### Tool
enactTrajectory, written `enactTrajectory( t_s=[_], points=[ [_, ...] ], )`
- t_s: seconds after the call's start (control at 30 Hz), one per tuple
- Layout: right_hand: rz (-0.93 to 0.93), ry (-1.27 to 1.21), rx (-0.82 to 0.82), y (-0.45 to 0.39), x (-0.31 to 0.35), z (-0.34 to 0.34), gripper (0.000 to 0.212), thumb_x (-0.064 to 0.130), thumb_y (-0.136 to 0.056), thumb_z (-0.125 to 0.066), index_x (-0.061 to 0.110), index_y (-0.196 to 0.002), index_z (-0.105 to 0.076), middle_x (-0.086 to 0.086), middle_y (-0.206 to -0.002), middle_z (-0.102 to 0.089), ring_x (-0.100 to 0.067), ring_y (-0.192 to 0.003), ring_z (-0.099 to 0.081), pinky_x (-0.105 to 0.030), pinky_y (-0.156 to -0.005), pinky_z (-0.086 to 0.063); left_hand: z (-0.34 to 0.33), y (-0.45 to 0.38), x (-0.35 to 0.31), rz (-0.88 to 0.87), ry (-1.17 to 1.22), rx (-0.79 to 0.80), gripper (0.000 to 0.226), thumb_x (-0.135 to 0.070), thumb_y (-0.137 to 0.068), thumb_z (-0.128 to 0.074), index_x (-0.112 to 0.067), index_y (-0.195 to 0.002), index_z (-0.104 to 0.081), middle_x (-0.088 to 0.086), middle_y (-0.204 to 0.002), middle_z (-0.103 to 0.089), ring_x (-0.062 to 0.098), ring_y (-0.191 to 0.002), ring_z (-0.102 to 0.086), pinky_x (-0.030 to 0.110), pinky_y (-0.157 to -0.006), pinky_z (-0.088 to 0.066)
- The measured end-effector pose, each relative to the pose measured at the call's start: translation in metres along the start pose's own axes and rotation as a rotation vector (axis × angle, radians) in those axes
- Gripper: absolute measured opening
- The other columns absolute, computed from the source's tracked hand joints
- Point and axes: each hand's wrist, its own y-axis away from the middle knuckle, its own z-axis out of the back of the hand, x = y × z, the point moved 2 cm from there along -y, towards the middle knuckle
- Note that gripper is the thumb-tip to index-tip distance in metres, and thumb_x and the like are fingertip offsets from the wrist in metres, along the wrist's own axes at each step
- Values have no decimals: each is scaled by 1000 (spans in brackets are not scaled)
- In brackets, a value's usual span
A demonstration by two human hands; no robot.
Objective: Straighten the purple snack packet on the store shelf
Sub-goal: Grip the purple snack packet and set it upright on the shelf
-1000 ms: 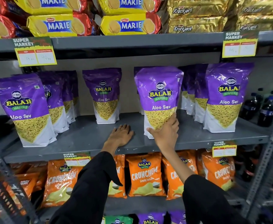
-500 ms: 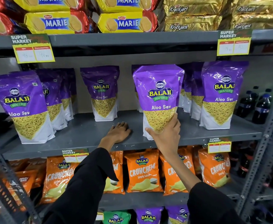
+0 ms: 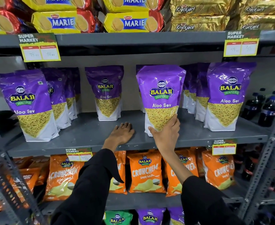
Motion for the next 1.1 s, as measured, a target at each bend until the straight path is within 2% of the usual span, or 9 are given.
enactTrajectory(
  t_s=[0.27,0.63,0.93,1.03,1.1],
  points=[
    [19,44,-8,-10,2,-17,123,61,-67,-82,6,-155,-16,-19,-150,-36,-36,-135,-41,-50,-104,-44,0,2,-1,-30,-38,-27,62,-44,-105,-18,-10,-157,-22,14,-167,-17,30,-154,-15,48,-122,-14],
    [48,91,-28,-10,-2,-21,121,71,-67,-76,9,-154,-19,-17,-148,-39,-33,-133,-44,-45,-105,-47,1,4,-1,2,32,-17,63,-45,-105,-18,-11,-159,-18,9,-168,-14,25,-156,-11,44,-124,-9],
    [58,66,-16,-12,-4,-22,121,70,-68,-76,10,-154,-17,-18,-150,-37,-33,-135,-43,-44,-106,-46,4,9,-4,-4,37,-19,64,-45,-105,-18,-11,-159,-18,10,-168,-15,26,-156,-12,44,-124,-9],
    [56,-6,-23,-7,-3,-15,122,68,-69,-77,10,-155,-15,-17,-154,-32,-33,-139,-39,-47,-108,-44,8,13,-5,-3,83,-64,59,-45,-104,-24,-12,-153,-32,12,-162,-31,29,-149,-29,45,-121,-20],
    [93,-111,-98,6,-5,-9,106,63,-76,-75,14,-153,-21,-13,-153,-33,-29,-139,-40,-48,-106,-48,10,19,-3,30,177,-117,52,-45,-103,-31,-18,-146,-42,12,-153,-45,34,-137,-45,46,-112,-36]
  ],
)
